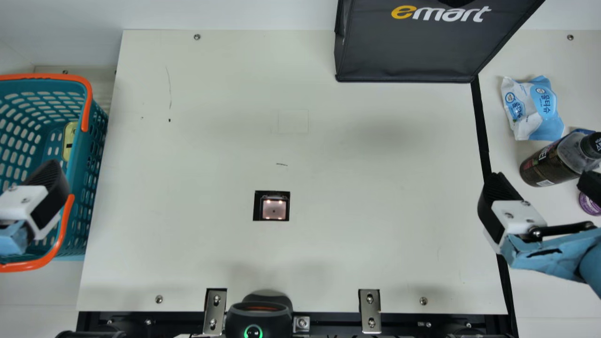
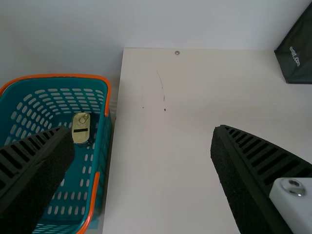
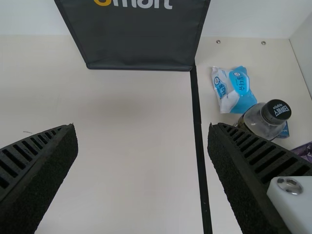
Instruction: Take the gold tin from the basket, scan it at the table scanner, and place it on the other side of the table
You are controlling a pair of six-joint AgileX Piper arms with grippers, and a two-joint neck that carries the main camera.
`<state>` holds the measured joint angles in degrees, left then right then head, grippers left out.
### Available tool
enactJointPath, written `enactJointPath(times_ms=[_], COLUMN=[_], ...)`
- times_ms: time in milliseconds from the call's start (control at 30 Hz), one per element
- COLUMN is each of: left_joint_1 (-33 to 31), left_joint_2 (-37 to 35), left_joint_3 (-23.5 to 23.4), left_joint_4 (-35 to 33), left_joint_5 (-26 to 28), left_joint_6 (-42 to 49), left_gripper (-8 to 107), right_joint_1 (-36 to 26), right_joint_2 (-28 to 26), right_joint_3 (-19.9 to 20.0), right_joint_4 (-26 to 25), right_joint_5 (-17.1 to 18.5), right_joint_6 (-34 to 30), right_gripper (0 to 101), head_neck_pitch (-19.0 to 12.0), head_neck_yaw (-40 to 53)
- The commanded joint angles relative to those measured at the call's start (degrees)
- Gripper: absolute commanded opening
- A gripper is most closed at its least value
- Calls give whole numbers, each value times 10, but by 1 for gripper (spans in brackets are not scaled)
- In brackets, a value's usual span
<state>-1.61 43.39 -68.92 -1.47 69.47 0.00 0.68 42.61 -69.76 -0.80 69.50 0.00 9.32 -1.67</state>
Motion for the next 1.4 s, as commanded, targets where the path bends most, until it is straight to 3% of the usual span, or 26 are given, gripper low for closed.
enactJointPath(times_ms=[0, 467, 1367], left_joint_1=[0, 0, 14], left_joint_2=[0, 0, 3], left_joint_3=[0, 0, 1], left_joint_4=[0, 0, 9], left_joint_5=[0, 0, -1], left_joint_6=[0, 0, -11], left_gripper=[90, 90, 90], right_joint_1=[0, 0, 0], right_joint_2=[0, 0, 0], right_joint_3=[0, 0, 0], right_joint_4=[0, 0, 0], right_joint_5=[0, 0, 1], right_joint_6=[0, 0, 0], right_gripper=[95, 95, 95], head_neck_pitch=[-14, -14, -14], head_neck_yaw=[14, 201, 201])
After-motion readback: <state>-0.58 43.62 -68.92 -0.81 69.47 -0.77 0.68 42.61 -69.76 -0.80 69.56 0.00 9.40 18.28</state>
